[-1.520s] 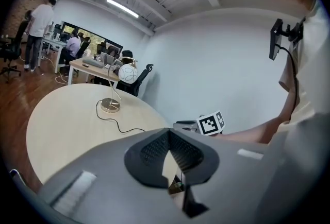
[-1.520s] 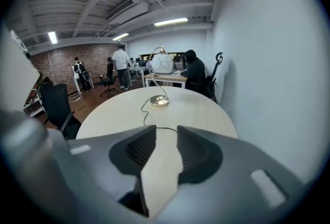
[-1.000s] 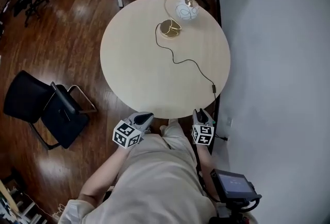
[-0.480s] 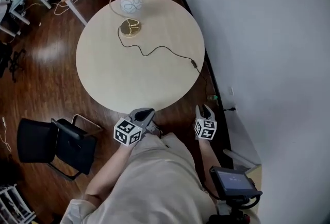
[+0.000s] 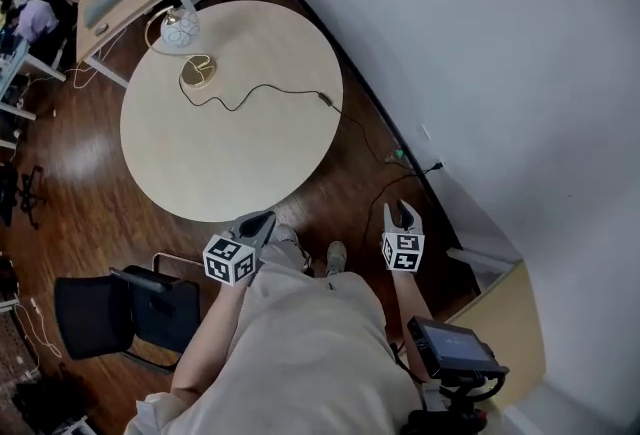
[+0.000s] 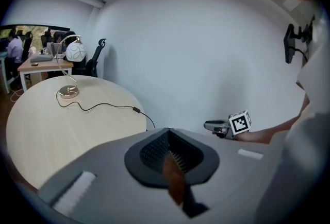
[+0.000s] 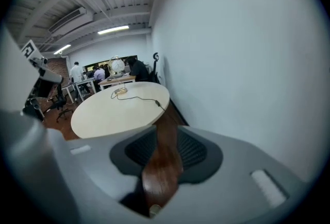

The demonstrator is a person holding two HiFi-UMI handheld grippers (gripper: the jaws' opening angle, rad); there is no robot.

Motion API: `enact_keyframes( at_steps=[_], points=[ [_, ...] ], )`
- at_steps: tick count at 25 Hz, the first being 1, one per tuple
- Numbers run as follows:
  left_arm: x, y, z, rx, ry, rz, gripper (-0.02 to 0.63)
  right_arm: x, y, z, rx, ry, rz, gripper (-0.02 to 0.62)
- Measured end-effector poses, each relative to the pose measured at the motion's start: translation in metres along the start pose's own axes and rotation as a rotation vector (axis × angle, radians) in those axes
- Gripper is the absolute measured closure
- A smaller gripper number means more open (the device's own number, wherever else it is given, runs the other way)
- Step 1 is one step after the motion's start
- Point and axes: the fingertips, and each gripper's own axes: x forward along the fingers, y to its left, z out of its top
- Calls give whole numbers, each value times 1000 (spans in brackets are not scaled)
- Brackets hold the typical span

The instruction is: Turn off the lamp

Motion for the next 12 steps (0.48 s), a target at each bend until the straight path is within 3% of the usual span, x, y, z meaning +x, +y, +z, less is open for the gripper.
enact_keyframes(
  at_steps=[3, 7, 12],
  points=[
    [-16, 5, -6, -3, -3, -4, 606, -15, 35, 27, -74, -62, 28, 479],
    [-40, 21, -3, -24, -18, -52, 606, -25, 83, 91, -195, -184, 22, 479],
    [-67, 42, 38, 71, -28, -130, 606, -45, 124, 170, -77, -343, -35, 479]
  ],
)
